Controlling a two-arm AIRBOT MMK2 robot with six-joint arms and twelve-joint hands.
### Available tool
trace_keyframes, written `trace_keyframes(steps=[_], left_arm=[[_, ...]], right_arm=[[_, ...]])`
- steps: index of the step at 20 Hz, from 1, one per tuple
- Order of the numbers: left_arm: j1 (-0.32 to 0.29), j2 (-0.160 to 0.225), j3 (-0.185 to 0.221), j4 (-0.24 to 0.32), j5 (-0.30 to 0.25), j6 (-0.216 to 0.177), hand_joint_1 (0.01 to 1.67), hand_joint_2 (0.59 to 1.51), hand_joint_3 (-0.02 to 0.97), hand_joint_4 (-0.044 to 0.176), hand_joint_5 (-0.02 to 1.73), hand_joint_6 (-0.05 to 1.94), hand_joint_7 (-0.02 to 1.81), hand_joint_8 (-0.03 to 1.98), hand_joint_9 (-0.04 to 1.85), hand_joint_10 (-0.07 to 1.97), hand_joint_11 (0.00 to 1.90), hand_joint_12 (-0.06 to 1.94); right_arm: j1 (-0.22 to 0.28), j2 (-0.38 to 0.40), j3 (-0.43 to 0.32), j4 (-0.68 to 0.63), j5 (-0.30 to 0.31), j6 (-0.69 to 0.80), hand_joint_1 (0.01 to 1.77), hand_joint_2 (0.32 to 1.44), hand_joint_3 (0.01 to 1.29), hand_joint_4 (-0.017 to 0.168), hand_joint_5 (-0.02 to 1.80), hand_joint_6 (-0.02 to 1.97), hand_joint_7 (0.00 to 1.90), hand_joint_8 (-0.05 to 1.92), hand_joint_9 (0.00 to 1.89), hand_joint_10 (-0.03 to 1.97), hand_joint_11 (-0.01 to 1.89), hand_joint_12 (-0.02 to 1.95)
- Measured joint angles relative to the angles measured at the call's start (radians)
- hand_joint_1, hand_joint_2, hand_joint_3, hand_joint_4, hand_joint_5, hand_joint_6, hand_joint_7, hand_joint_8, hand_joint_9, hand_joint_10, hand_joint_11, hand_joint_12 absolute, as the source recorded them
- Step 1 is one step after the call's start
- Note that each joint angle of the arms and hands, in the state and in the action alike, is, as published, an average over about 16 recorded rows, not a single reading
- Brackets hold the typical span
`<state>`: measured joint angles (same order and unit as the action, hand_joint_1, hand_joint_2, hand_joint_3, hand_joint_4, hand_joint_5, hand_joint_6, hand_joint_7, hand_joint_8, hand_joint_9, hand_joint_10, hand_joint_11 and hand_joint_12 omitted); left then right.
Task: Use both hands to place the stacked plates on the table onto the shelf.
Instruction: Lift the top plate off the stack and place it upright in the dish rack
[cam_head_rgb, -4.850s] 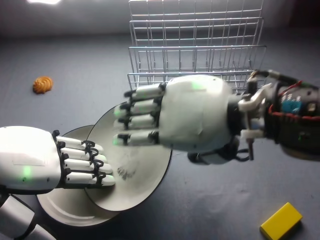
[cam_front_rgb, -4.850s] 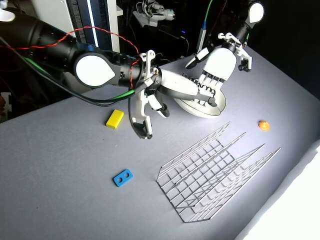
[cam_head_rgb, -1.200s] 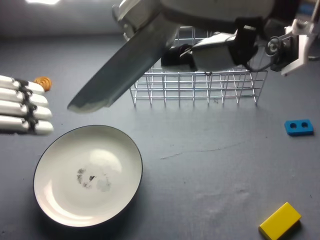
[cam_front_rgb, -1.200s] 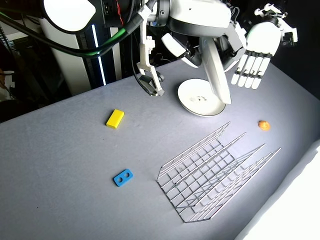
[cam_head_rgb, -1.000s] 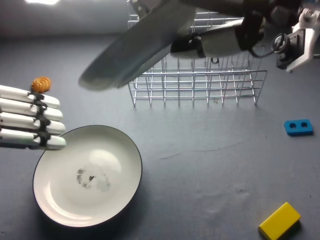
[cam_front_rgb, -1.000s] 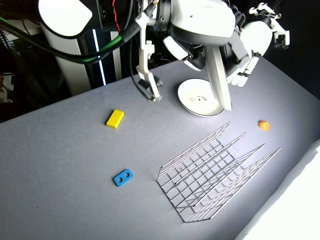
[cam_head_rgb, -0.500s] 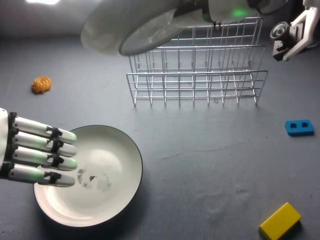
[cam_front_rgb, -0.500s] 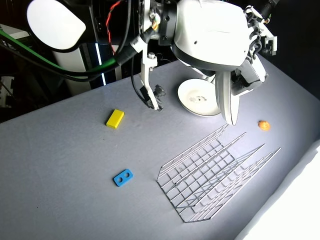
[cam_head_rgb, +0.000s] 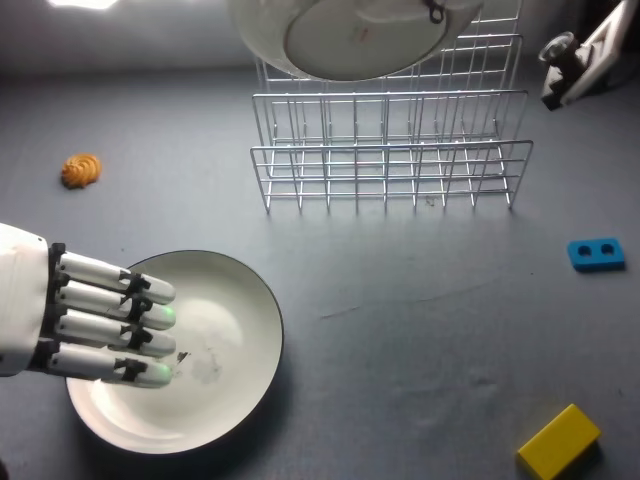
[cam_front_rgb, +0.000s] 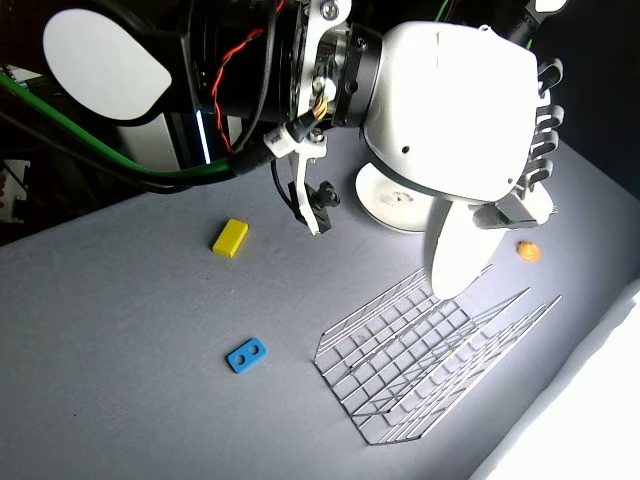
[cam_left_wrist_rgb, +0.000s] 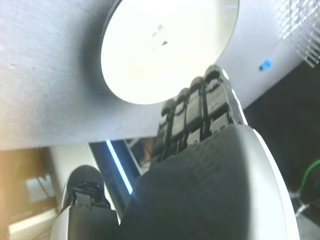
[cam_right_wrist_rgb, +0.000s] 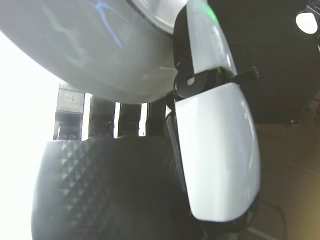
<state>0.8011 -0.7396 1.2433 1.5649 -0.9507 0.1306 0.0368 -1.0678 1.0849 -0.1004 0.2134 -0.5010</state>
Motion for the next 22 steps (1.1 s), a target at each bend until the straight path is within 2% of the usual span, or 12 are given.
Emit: trace_keyframes(steps=[7, 14, 18, 22], left_arm=[[0.021, -0.014, -0.001, -0.004, 0.099, 0.000, 0.02, 1.108, 0.017, 0.001, 0.04, 0.02, 0.04, 0.00, 0.03, 0.01, 0.03, 0.02], [0.052, -0.027, 0.005, -0.039, 0.182, 0.000, 0.02, 1.109, 0.017, 0.001, 0.04, 0.02, 0.04, 0.00, 0.03, 0.01, 0.03, 0.02], [0.080, -0.039, 0.015, -0.079, 0.206, 0.000, 0.02, 1.103, 0.017, 0.000, 0.04, 0.02, 0.04, 0.00, 0.03, 0.01, 0.03, 0.02], [0.114, -0.054, 0.026, -0.144, 0.232, 0.000, 0.02, 1.099, 0.017, -0.001, 0.04, 0.01, 0.04, 0.00, 0.02, 0.01, 0.02, 0.00]], right_arm=[[-0.008, -0.034, 0.055, 0.026, -0.025, 0.004, 1.23, 1.06, 0.02, -0.007, 0.82, 1.12, 0.97, 1.10, 0.96, 0.74, 0.67, 1.42], [-0.031, -0.067, 0.109, 0.073, -0.027, -0.013, 1.23, 1.07, 0.01, -0.008, 0.82, 1.12, 0.98, 1.11, 0.95, 0.75, 0.67, 1.41], [-0.048, -0.087, 0.140, 0.125, -0.026, -0.034, 1.23, 1.07, 0.01, -0.008, 0.82, 1.12, 0.98, 1.09, 0.95, 0.75, 0.68, 1.40], [-0.065, -0.104, 0.169, 0.185, -0.022, -0.065, 1.22, 1.07, 0.01, -0.008, 0.81, 1.11, 0.99, 1.09, 0.96, 0.73, 0.69, 1.37]])
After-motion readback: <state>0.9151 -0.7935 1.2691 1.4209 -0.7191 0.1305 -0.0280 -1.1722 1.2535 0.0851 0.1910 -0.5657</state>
